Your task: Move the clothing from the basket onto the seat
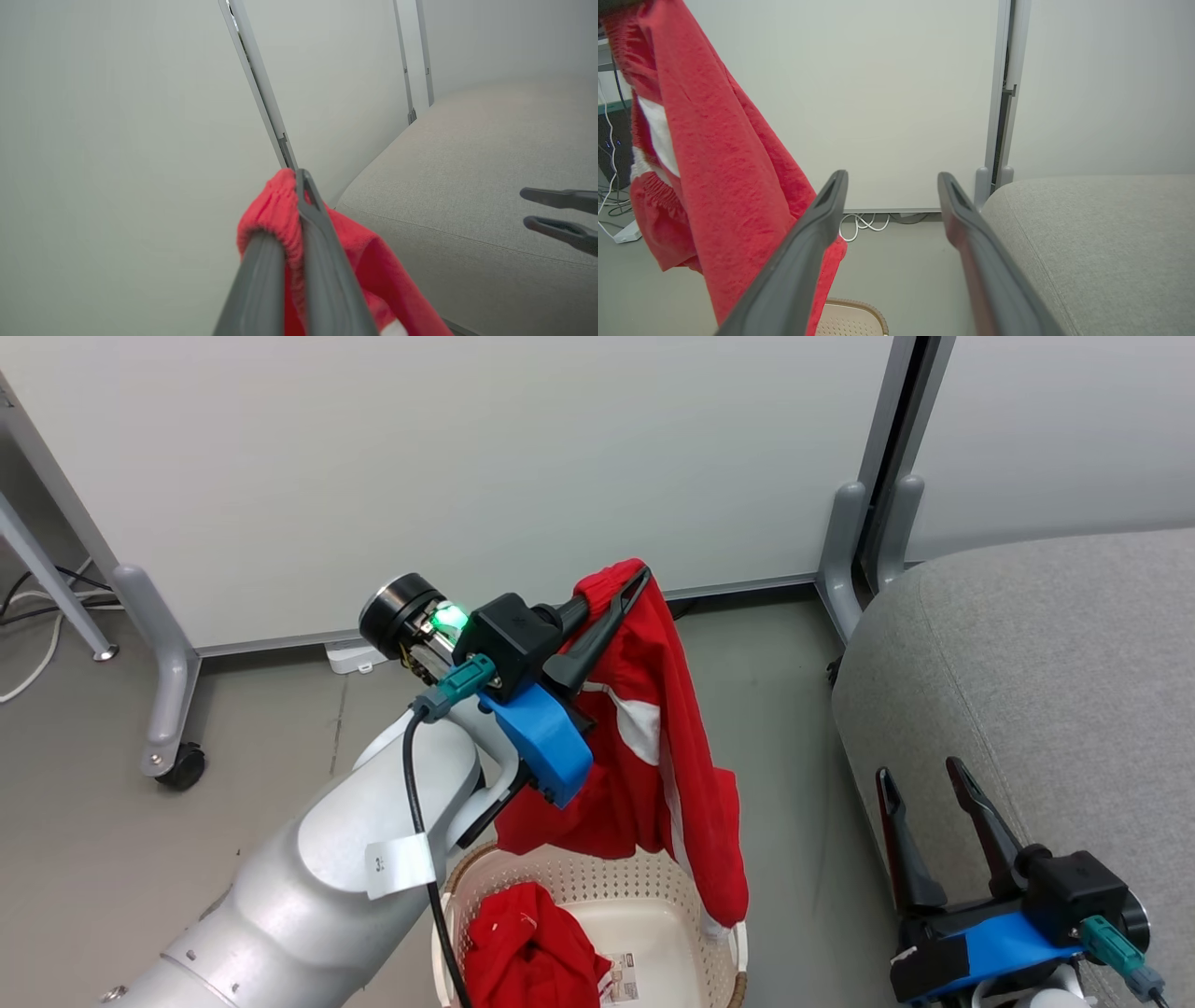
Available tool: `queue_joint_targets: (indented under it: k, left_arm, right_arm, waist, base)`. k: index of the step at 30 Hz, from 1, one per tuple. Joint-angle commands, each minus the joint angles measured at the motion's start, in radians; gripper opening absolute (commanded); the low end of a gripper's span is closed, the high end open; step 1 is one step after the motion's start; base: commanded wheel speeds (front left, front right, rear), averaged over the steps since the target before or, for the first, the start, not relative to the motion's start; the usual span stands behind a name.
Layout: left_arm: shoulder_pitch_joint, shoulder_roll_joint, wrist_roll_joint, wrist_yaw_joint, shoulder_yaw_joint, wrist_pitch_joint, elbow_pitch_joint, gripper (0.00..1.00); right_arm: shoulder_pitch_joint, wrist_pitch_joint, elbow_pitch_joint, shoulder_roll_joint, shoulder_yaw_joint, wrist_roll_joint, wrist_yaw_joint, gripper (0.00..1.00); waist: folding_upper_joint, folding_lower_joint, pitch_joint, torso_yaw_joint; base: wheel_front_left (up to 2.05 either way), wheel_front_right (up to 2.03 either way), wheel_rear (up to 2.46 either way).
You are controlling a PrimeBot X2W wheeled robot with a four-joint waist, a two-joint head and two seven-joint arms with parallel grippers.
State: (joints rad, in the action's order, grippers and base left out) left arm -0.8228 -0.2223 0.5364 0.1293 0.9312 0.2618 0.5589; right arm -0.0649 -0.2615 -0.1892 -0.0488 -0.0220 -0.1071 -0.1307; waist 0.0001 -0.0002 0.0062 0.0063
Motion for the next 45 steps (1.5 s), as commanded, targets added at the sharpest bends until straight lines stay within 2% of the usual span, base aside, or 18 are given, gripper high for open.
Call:
queue_joint_targets:
  k: [1,7,12,23,25,31,42,43,44,45]
  left_arm:
    - [0.017,0.002,-0.004,0.0,-0.002,0.005,-0.005,0.0]
    - [0.022,0.0,-0.003,0.001,-0.002,0.005,-0.009,0.0]
    - [0.019,0.003,-0.006,0.001,0.0,0.005,-0.006,0.0]
    - [-0.025,0.024,-0.008,0.001,0.019,0.005,-0.005,0.0]
    - [-0.03,0.026,-0.009,0.001,0.023,0.005,-0.006,0.0]
    - [-0.059,0.04,-0.008,0.002,0.042,0.005,-0.012,0.0]
    - [-0.088,0.057,-0.014,0.002,0.058,0.005,-0.034,0.0]
    - [-0.089,0.057,-0.015,0.002,0.059,0.005,-0.036,0.0]
    - [-0.09,0.058,-0.016,0.002,0.058,0.005,-0.038,0.0]
    - [-0.09,0.058,-0.016,0.002,0.058,0.005,-0.04,0.0]
  right_arm:
    - [0.018,-0.006,0.004,-0.003,0.004,-0.005,0.0,1.0]
    - [0.011,-0.006,0.011,-0.003,-0.009,-0.012,0.0,1.0]
    - [-0.02,-0.006,0.028,-0.003,-0.059,-0.003,0.0,1.0]
    - [-0.171,-0.006,0.026,-0.003,-0.262,0.004,0.0,1.0]
    - [-0.191,-0.006,0.02,-0.003,-0.275,0.003,0.0,1.0]
    - [-0.29,-0.005,-0.056,-0.003,-0.324,0.0,0.0,1.0]
    - [-0.401,-0.005,-0.324,-0.003,-0.365,-0.002,0.0,1.0]
    - [-0.408,-0.005,-0.343,-0.003,-0.369,-0.012,0.0,0.47]
    - [-0.419,-0.005,-0.354,-0.003,-0.372,-0.018,0.0,0.01]
    - [-0.426,-0.005,-0.361,-0.003,-0.374,-0.024,0.0,0.0]
  waist:
    - [-0.0001,0.0002,-0.004,0.002]
    - [-0.0001,0.0002,-0.001,0.005]
    - [-0.0001,0.0002,0.003,0.01]
    - [-0.0001,0.0002,0.035,0.031]
    - [-0.0001,0.0002,0.039,0.034]
    - [-0.0001,0.0002,0.063,0.052]
    - [-0.0001,0.0002,0.098,0.07]
    - [-0.0001,0.0002,0.1,0.071]
    - [-0.0001,0.0002,0.101,0.071]
    - [-0.0001,0.0002,0.102,0.071]
  base:
    - [0.0,0.0,0.0]
    - [0.0,0.0,0.0]
    - [0.0,0.0,0.0]
    - [0.0,0.0,0.0]
    - [0.0,0.0,0.0]
    - [0.0,0.0,0.0]
    - [0.0,0.0,0.0]
    - [0.0,0.0,0.0]
    - [0.0,0.0,0.0]
    - [0.0,0.0,0.0]
